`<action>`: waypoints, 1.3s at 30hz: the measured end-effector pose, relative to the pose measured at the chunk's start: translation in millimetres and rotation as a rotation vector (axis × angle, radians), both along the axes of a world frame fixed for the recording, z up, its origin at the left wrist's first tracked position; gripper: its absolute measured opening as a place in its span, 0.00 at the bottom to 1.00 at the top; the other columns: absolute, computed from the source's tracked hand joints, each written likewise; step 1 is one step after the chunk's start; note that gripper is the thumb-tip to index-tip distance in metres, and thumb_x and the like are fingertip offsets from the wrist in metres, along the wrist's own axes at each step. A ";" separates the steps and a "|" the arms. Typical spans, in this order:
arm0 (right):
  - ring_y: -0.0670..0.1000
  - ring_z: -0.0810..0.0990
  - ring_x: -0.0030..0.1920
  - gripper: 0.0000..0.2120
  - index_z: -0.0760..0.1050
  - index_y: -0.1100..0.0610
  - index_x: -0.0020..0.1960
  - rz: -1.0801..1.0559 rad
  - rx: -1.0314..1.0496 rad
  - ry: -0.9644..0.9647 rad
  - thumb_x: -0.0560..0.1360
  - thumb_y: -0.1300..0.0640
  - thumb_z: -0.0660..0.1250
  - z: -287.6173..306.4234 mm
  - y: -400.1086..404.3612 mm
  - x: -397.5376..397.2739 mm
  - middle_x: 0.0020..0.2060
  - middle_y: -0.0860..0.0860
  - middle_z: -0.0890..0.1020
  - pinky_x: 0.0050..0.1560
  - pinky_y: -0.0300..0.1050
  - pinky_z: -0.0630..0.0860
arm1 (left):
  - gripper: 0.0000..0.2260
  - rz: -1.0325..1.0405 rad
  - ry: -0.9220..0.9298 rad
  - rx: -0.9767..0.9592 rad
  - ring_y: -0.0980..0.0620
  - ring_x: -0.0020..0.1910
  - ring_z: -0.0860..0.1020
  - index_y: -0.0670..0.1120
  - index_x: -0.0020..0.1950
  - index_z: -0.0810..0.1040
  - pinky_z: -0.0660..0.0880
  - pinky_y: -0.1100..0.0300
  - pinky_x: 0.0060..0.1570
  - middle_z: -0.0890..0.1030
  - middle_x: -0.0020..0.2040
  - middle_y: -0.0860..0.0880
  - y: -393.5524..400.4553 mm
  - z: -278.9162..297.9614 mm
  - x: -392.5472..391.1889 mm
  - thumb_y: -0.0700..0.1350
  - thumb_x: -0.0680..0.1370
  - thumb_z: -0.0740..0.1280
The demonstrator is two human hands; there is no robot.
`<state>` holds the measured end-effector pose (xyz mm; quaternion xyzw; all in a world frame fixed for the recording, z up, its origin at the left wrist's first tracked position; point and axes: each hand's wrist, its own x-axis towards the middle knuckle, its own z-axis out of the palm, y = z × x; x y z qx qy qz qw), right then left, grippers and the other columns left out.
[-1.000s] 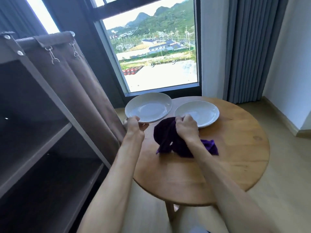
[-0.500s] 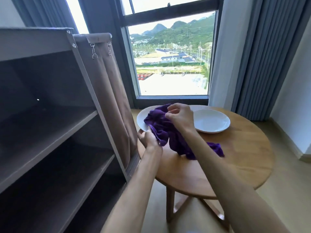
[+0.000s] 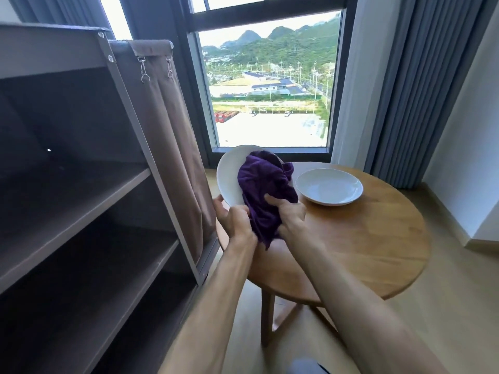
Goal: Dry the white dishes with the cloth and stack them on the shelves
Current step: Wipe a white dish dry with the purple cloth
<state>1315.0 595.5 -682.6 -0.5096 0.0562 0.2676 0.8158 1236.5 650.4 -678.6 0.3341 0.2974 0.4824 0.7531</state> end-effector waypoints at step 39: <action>0.50 0.73 0.69 0.13 0.83 0.57 0.60 0.361 -0.142 -1.115 0.80 0.53 0.67 20.4 11.9 -16.0 0.71 0.51 0.74 0.73 0.55 0.68 | 0.21 -0.325 0.230 0.351 0.45 0.64 0.81 0.52 0.71 0.75 0.82 0.46 0.54 0.81 0.66 0.45 16.9 -3.5 -14.7 0.61 0.85 0.55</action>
